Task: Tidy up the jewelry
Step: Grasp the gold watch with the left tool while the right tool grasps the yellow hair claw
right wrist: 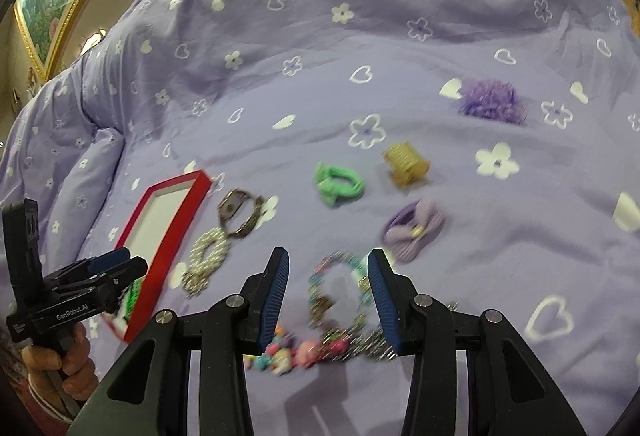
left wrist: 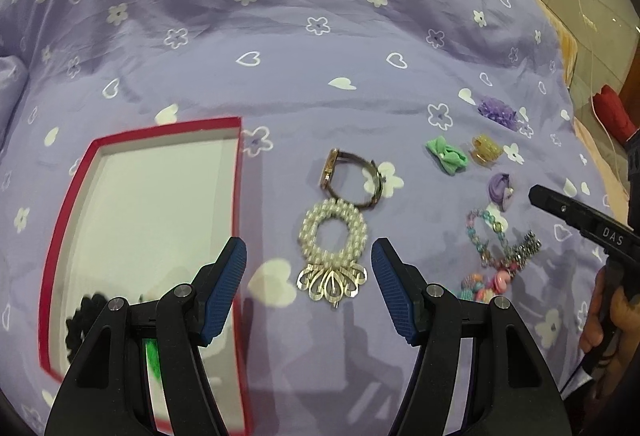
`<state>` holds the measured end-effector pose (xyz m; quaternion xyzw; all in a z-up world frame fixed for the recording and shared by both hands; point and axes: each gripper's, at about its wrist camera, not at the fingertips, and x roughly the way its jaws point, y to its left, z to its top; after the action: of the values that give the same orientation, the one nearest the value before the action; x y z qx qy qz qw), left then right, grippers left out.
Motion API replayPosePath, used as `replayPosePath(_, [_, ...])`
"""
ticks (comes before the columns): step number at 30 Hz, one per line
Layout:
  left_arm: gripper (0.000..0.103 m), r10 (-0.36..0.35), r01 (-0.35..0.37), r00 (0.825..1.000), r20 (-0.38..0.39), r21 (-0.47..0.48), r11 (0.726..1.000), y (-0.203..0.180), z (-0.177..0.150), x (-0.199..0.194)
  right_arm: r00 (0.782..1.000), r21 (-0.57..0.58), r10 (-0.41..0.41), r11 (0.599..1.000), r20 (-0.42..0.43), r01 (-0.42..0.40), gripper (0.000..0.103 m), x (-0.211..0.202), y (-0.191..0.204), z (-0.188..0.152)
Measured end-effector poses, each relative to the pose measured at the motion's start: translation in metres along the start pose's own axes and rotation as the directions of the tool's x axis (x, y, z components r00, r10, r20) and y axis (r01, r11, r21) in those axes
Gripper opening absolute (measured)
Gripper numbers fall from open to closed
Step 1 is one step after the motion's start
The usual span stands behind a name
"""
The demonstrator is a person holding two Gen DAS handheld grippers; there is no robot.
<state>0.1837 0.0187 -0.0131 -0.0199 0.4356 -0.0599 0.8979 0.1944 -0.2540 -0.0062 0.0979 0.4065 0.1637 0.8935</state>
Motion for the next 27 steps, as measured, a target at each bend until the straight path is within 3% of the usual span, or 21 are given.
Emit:
replayPosePath(11, [0.065, 0.003, -0.002, 0.999, -0.043, 0.040, 0.999, -0.011, 0.036, 0.049, 0.996, -0.049, -0.094, 0.994, 0.002, 0.094, 0.043, 0.023, -0.027, 0.036])
replayPosePath(20, [0.062, -0.009, 0.014, 0.994, -0.109, 0.050, 0.999, -0.017, 0.057, 0.095, 0.990, -0.085, -0.129, 0.989, -0.064, 0.123, 0.043, 0.064, -0.039, 0.052])
replayPosePath(24, [0.055, 0.009, 0.000, 0.990, -0.141, 0.067, 0.998, -0.020, 0.062, 0.111, 0.986, -0.109, -0.140, 0.985, -0.087, 0.130, 0.043, 0.078, -0.039, 0.056])
replayPosePath(27, [0.035, 0.017, -0.004, 0.985, -0.174, 0.079, 0.997, -0.022, 0.062, 0.124, 0.985, -0.108, -0.144, 0.985, -0.099, 0.133, 0.041, 0.086, -0.042, 0.055])
